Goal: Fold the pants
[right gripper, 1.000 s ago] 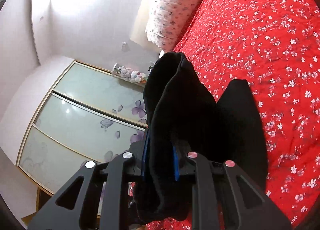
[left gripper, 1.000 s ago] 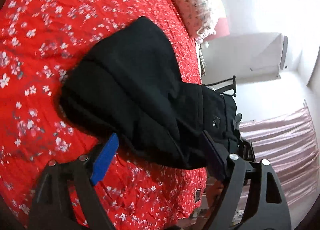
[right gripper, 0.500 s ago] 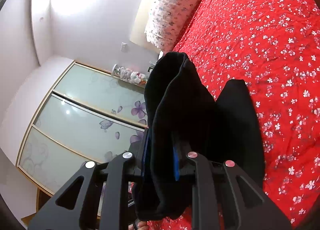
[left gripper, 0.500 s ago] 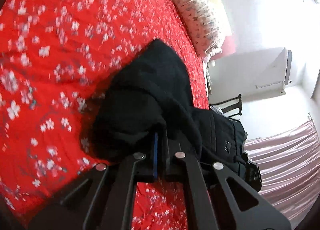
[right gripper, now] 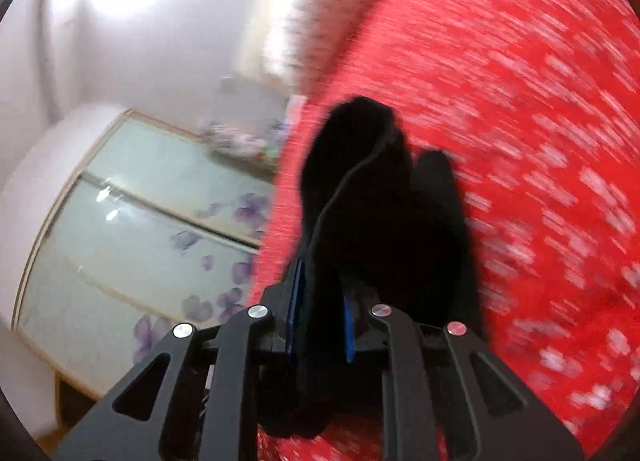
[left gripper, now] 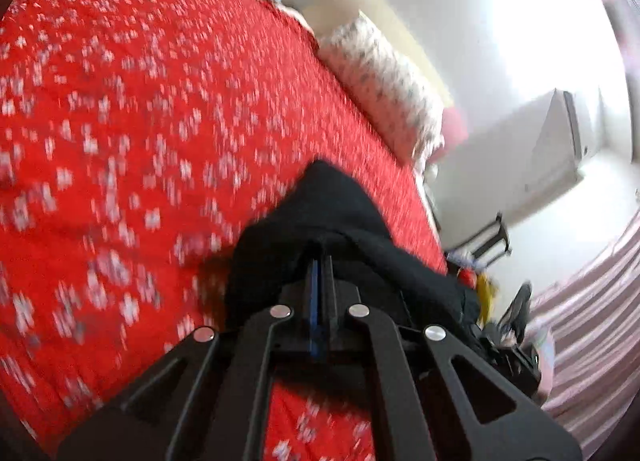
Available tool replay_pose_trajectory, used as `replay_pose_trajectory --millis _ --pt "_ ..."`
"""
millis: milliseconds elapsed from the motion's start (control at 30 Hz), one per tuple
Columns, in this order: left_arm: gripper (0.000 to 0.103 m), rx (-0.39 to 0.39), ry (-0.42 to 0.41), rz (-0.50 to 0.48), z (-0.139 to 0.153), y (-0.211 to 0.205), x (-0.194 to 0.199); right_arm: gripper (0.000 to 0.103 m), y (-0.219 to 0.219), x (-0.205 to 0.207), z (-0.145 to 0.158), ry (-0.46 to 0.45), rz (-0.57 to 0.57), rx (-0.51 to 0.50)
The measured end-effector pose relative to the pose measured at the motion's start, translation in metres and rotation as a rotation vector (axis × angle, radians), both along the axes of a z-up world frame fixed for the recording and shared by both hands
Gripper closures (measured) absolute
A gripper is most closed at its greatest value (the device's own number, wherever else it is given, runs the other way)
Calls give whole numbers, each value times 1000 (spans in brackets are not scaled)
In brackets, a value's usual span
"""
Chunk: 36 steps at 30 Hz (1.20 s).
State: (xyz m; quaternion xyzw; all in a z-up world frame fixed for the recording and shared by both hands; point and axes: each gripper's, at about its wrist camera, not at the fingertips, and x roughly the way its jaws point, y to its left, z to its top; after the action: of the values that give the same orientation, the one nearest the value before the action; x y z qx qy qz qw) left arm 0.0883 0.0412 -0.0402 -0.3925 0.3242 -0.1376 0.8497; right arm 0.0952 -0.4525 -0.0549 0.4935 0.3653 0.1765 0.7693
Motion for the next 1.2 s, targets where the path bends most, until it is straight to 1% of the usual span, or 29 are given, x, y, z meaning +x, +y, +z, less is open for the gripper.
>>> replay_pose_trajectory --millis 67,133,167,200,233,267,300,333,367,400,433,467,500,567,600,667,700,767,800,867,933,1000,1033,1067,1133,1200 --pt "100 4 7 -22 -1 -2 -6 85 -6 -8 -12 118 8 -56" --pt "99 9 6 -27 4 -1 -9 84 -6 -12 -17 140 20 -57" --pt "98 20 -8 -6 12 4 -12 82 -6 -13 -15 136 27 -69" --pt "94 25 -16 9 17 7 -13 81 -6 -13 -13 140 32 -87" --pt "78 19 -35 28 25 13 -14 71 -7 -14 -9 151 29 -107" --pt "55 21 -38 44 30 16 -14 60 -8 -15 -5 162 17 -137" --pt "43 19 -38 61 35 20 -12 54 -11 -17 4 151 -8 -178" --pt "30 16 -34 54 39 24 -6 43 -15 -19 12 120 -39 -203" --pt "30 21 -31 42 41 25 -2 36 -18 -20 21 80 -62 -215" --pt "30 42 -29 21 44 23 5 33 -19 -18 28 38 -71 -215" --pt "30 86 -31 -3 48 20 12 31 -19 -15 32 17 -76 -209" --pt "30 109 -42 -11 49 19 15 31 -19 -11 33 6 -86 -211" --pt "30 160 -59 -26 52 15 20 31 -20 -3 34 10 -116 -231" --pt "28 198 -58 -24 49 13 26 31 -21 9 31 26 -164 -261" --pt "28 190 -47 -23 44 13 28 29 -20 17 25 37 -166 -255" --pt "28 153 -21 -25 31 17 29 26 -17 33 19 68 -153 -295" --pt "28 147 -6 -26 25 18 30 26 -17 38 18 66 -140 -313" --pt "28 152 16 -33 17 20 33 26 -16 46 13 34 -111 -308" --pt "28 153 21 -37 14 21 34 26 -18 53 15 30 -107 -310" --pt "28 146 23 -35 11 24 34 26 -18 55 18 1 -100 -316" --pt "28 140 21 -38 10 26 35 26 -14 65 17 10 -59 -352" --pt "28 134 21 -41 9 28 37 32 -1 65 20 -10 -9 -452" --pt "28 128 23 -46 8 28 38 41 3 64 23 -20 13 -492" --pt "28 125 24 -49 8 28 38 45 6 63 26 -25 29 -503" --pt "28 117 26 -54 8 29 39 46 10 59 33 -57 83 -516" --pt "28 107 29 -56 7 29 39 46 14 58 33 -55 100 -548"
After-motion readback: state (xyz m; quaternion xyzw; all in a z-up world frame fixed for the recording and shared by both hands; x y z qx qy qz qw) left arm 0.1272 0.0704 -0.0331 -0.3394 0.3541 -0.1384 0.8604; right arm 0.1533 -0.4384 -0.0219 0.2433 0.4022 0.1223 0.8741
